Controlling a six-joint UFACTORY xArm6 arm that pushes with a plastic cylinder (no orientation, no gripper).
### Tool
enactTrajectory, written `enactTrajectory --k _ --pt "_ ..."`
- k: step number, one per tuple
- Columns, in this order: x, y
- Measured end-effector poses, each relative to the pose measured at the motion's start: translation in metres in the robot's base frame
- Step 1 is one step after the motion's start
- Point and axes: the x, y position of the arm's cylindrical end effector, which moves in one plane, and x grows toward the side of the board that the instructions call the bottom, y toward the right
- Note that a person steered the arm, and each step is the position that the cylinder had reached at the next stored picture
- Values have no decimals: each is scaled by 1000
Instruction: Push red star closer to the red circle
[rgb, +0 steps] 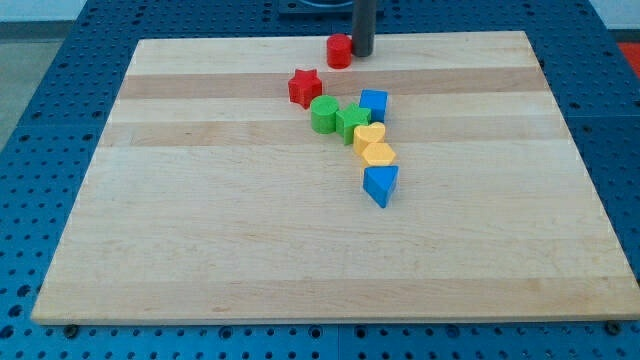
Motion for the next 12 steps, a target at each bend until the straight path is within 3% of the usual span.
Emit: enactTrajectory --k 1,5,7,12 --pt "1 10" --pt "115 -27" --pt "116 -95" --pt "88 -89"
